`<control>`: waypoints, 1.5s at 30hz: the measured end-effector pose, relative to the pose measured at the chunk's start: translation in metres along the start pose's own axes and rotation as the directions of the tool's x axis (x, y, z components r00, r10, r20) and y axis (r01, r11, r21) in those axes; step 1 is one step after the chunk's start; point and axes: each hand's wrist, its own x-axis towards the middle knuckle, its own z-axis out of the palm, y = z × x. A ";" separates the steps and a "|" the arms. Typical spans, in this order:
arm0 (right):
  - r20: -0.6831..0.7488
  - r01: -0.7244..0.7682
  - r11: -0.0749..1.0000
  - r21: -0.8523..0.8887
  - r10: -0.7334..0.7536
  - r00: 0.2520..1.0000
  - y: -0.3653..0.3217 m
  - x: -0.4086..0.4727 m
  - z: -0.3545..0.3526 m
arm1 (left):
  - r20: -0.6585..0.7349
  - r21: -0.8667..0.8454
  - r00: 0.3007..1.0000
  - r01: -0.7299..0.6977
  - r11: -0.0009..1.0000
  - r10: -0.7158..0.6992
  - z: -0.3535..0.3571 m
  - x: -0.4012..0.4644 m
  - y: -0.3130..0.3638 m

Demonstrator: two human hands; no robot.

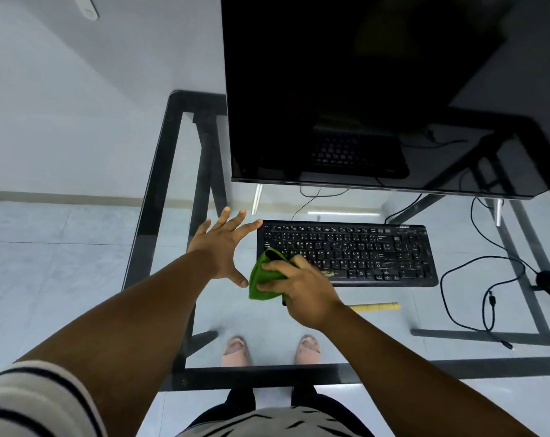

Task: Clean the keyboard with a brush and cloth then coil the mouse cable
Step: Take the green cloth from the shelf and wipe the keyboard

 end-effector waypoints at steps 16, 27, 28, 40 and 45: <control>0.042 -0.519 0.841 0.155 0.519 0.853 0.017 0.029 -0.024 | -0.043 -0.117 0.999 -0.001 0.993 -0.004 0.010 -0.016 0.028; 0.107 -0.489 0.866 0.105 0.479 0.871 0.005 0.045 -0.027 | -0.064 -0.129 0.997 0.038 0.991 -0.046 0.013 -0.019 0.028; 0.093 -0.498 0.862 0.095 0.491 0.866 0.009 0.045 -0.028 | -0.059 -0.134 0.997 0.048 0.990 -0.056 0.014 -0.019 0.027; -0.101 -0.679 0.701 0.216 0.708 0.699 0.036 0.005 -0.023 | -0.093 -0.214 0.992 0.065 0.975 -0.086 0.017 -0.026 0.033; -0.043 -0.548 0.812 0.200 0.566 0.823 0.041 -0.003 -0.018 | -0.107 -0.179 0.994 -0.006 0.984 -0.014 0.008 -0.015 0.050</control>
